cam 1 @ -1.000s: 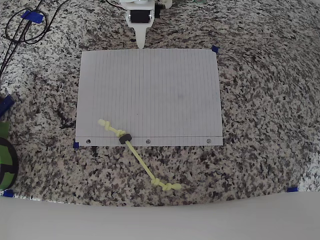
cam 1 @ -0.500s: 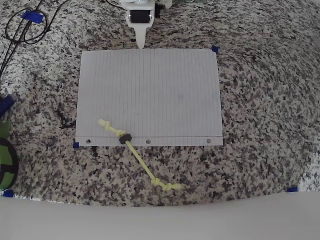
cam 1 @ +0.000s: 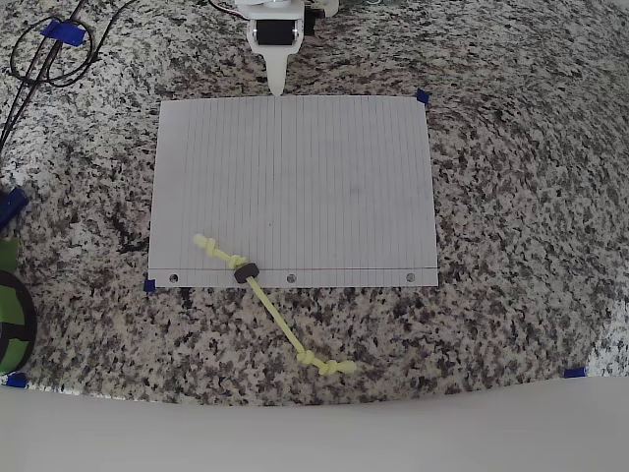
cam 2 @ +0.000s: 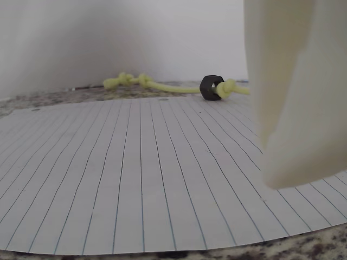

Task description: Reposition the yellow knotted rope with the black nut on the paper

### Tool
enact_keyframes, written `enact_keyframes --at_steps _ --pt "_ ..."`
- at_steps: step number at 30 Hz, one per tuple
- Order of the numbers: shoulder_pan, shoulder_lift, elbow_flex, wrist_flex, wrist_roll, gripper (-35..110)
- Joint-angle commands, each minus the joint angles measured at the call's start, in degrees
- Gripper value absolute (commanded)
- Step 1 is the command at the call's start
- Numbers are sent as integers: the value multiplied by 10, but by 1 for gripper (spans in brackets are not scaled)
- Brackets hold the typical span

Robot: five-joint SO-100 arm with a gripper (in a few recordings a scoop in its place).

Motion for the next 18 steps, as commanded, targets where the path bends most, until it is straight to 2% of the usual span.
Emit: enact_keyframes --at_steps 1,18 --pt "4 2 1 -5 -3 4" --pt "-2 2 1 -5 1 4"
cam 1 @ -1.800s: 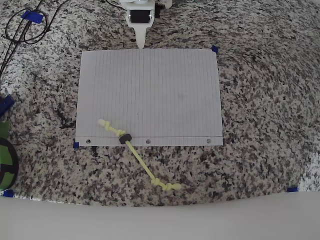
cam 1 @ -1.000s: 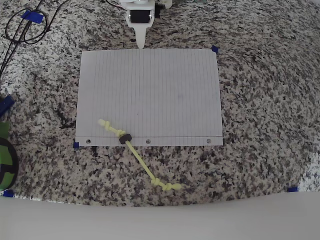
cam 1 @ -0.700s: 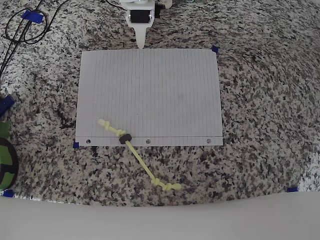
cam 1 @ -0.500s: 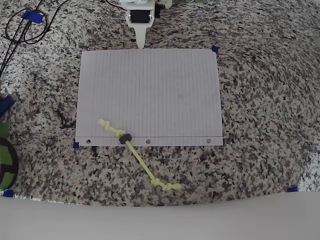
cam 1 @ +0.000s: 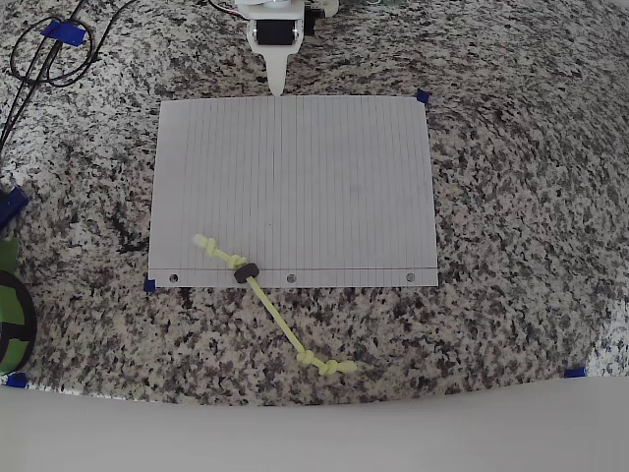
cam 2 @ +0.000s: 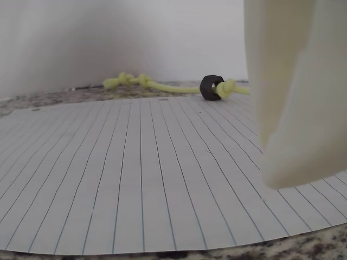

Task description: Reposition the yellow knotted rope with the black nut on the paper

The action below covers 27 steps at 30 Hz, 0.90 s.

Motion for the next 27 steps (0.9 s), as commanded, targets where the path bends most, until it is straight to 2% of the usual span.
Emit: enact_keyframes --at_steps 1,7,17,27 --pt "-3 2 1 -5 1 4" --pt "-10 2 4 -19 1 4" --pt "4 -26 -2 -163 0 3" --pt "-3 -177 -56 -286 -4 3"
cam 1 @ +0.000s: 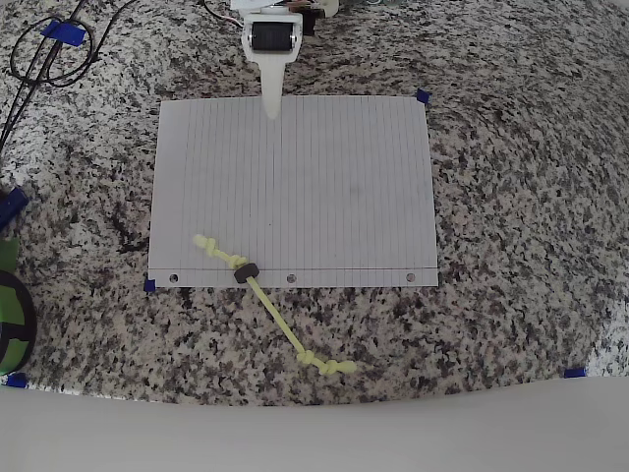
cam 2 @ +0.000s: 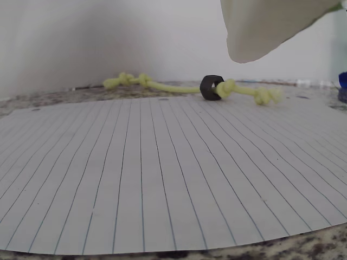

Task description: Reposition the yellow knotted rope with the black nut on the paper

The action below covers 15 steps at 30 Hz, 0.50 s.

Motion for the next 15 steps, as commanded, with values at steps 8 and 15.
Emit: enact_keyframes --at_steps 8,15 --pt "-7 -243 -163 -72 -4 3" --pt "3 -421 -244 -134 -4 4"
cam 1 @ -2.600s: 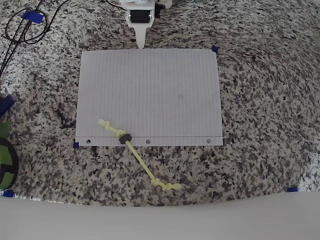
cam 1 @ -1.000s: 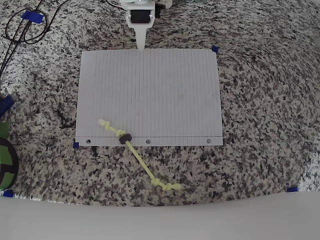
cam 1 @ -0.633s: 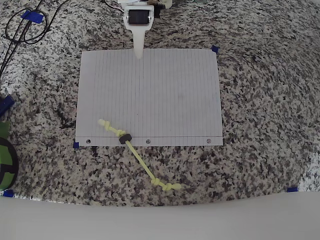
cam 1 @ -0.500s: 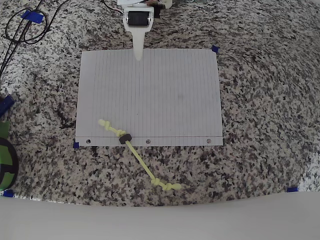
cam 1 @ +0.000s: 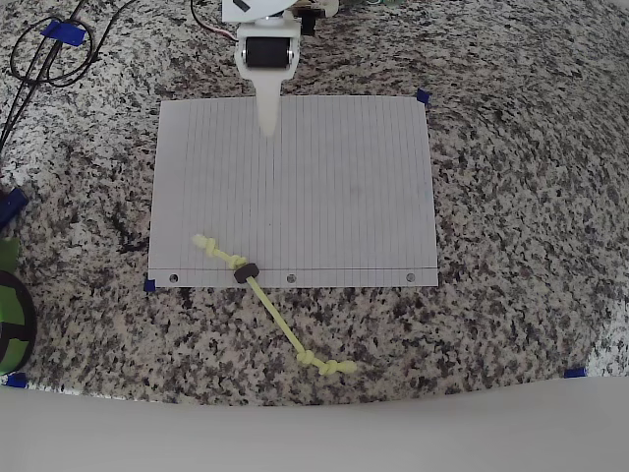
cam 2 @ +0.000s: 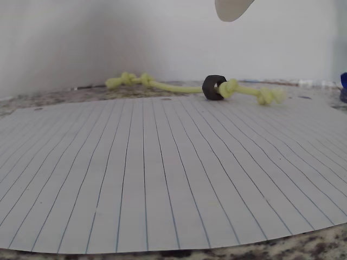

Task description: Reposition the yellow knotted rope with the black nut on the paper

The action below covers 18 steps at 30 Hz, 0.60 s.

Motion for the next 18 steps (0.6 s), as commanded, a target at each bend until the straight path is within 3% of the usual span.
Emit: enact_keyframes --at_steps 1,12,18 --pt "9 -87 -59 -29 -4 5" --pt "43 -358 -246 -43 -5 25" --pt "54 -459 -344 -25 -12 25"
